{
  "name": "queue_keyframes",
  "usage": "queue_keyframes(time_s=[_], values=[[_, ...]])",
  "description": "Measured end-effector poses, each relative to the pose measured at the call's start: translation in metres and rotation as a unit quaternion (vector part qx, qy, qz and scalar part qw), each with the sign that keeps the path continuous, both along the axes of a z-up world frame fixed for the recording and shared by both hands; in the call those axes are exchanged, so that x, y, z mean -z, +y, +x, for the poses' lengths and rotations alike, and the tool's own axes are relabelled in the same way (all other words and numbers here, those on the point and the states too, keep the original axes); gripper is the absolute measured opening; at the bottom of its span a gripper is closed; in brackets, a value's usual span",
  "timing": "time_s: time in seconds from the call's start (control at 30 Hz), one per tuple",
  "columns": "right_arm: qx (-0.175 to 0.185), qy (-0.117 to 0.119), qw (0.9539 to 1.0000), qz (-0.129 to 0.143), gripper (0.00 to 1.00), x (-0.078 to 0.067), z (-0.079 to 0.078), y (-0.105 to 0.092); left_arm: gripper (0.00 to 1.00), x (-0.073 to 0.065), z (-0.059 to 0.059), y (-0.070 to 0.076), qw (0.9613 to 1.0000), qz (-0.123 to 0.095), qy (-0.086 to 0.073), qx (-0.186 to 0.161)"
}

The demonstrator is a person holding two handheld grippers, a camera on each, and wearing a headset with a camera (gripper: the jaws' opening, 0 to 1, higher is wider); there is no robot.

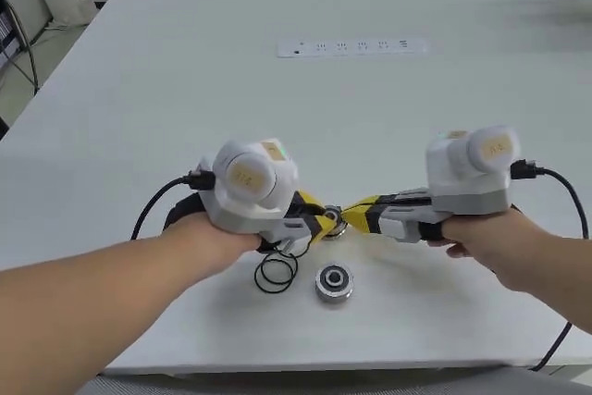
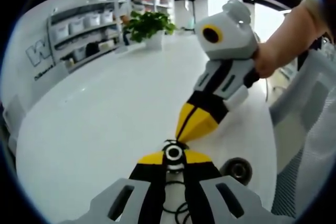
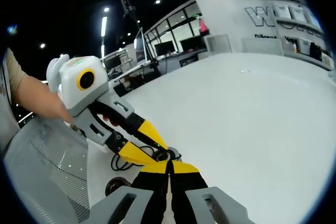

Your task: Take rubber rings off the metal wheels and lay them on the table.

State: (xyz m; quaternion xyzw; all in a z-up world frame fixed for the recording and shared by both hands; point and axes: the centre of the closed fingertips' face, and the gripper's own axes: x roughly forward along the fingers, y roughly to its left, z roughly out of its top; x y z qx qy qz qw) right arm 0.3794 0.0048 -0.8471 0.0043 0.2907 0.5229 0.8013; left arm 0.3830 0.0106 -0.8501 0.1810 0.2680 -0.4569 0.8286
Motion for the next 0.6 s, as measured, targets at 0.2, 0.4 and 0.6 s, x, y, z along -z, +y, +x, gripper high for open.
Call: queue_keyframes(time_s=[0.2, 0.4, 0.6], values=[[-0.001, -0.002, 1.0, 0.0, 0.0, 0.0008, 0.0002, -0.0003, 0.11, 0.0001, -0.0004, -0.0003, 1.0, 0.001, -0.001, 0.001], [-0.002, -0.003, 1.0, -0.001, 0.0, 0.0007, -0.0006, 0.0002, 0.11, 0.0001, -0.001, -0.0004, 1.0, 0.005, -0.002, 0.005], [-0.011, -0.009, 0.9999, -0.007, 0.0, 0.0009, -0.0015, 0.0017, 0.11, 0.0, -0.0011, -0.0007, 1.0, 0.006, -0.002, 0.005]])
